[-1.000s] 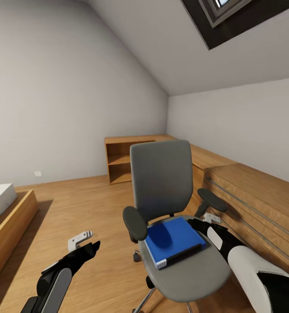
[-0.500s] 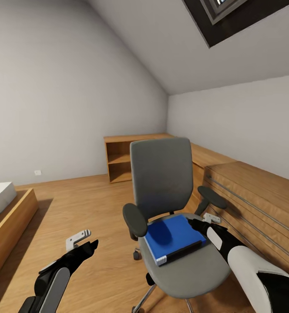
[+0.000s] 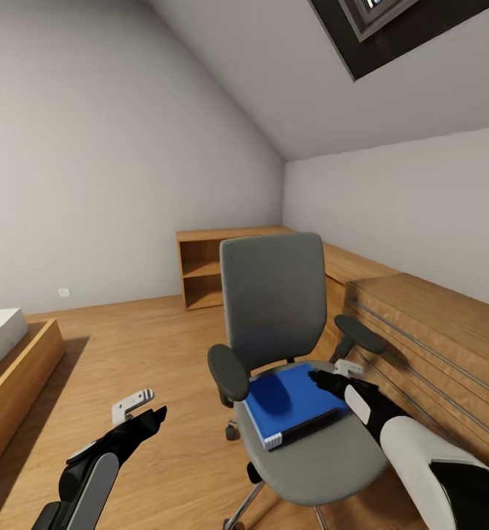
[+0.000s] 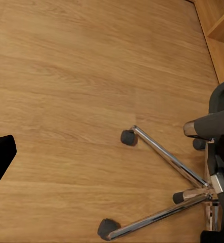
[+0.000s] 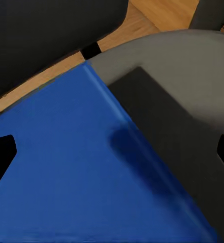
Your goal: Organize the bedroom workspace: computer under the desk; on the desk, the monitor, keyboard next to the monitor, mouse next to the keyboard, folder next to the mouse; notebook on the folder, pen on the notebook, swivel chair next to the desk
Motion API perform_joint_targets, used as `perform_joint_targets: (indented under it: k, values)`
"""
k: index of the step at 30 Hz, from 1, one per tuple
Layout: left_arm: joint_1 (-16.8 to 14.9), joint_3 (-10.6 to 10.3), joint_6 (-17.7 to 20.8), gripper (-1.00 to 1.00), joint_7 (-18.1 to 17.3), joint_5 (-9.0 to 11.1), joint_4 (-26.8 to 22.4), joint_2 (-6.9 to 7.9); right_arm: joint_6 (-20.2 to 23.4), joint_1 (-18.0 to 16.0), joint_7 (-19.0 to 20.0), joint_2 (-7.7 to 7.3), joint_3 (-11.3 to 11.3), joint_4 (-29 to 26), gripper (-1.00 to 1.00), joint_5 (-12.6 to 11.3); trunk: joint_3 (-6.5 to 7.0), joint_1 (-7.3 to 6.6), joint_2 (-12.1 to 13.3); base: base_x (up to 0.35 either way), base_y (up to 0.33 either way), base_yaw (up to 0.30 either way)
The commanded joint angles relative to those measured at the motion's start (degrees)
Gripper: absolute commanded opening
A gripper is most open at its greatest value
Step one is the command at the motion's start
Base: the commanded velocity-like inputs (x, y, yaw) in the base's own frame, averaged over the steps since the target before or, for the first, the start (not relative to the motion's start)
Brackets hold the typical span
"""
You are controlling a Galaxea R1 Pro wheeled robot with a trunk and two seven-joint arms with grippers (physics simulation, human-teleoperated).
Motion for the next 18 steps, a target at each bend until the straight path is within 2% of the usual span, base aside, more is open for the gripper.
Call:
perform_joint_targets:
  k: [1,2,4,6,11,18]
  values:
    - [0.0,0.0,0.1,1.0,0.5,0.6,-0.1,0.0,0.3,0.0,0.3,0.17,0.6,-0.1,1.0,-0.1,-0.06,-0.01,0.0,0.0,0.0,0.0]
    - [0.0,0.0,0.1,1.0,0.5,0.6,-0.1,0.0,0.3,0.0,0.3,0.33,1.3,-0.1,1.0,-0.1,-0.06,-0.01,0.0,0.0,0.0,0.0]
    - [0.0,0.0,0.1,1.0,0.5,0.6,-0.1,0.0,0.3,0.0,0.5,1.05,4.8,-0.1,1.0,-0.1,-0.06,-0.01,0.0,0.0,0.0,0.0]
    - [0.0,0.0,0.1,1.0,0.5,0.6,-0.1,0.0,0.3,0.0,0.5,1.28,6.0,-0.1,1.0,-0.2,-0.06,-0.01,0.0,0.0,0.0,0.0]
    - [0.0,0.0,0.1,1.0,0.5,0.6,-0.1,0.0,0.3,0.0,0.4,1.47,6.9,-0.1,1.0,-0.2,-0.06,-0.01,0.0,0.0,0.0,0.0]
    - [0.0,0.0,0.1,1.0,0.5,0.6,-0.1,0.0,0.3,0.0,0.3,1.51,7.1,-0.1,1.0,-0.2,-0.06,-0.01,0.0,0.0,0.0,0.0]
